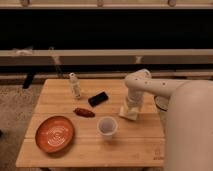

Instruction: Wipe the white sponge on the table

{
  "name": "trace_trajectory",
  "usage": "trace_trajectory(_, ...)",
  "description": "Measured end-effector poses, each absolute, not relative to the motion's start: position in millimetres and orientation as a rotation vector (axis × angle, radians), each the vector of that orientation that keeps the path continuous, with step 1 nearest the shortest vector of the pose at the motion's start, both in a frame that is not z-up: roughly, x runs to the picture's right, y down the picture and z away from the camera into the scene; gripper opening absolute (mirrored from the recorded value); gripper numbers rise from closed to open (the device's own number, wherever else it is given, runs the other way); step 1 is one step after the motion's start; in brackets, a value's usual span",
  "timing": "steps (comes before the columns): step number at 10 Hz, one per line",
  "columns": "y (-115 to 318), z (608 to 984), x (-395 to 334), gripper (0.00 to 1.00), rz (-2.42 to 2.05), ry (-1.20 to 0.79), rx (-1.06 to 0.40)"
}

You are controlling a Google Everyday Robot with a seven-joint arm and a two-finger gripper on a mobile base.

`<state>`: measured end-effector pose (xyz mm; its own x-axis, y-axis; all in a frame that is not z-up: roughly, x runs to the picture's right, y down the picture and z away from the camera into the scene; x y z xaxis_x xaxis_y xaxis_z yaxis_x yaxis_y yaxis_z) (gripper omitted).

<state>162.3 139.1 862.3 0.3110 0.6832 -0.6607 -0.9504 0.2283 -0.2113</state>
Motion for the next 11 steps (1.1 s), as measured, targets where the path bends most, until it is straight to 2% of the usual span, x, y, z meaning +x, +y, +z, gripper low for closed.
trace_trajectory(7,154.2,884.3,164.6,0.63,1.102,0.466,-0.743)
trace_trajectory(11,152.5,884.2,166.0,0.26,1.11,0.472,-0.731)
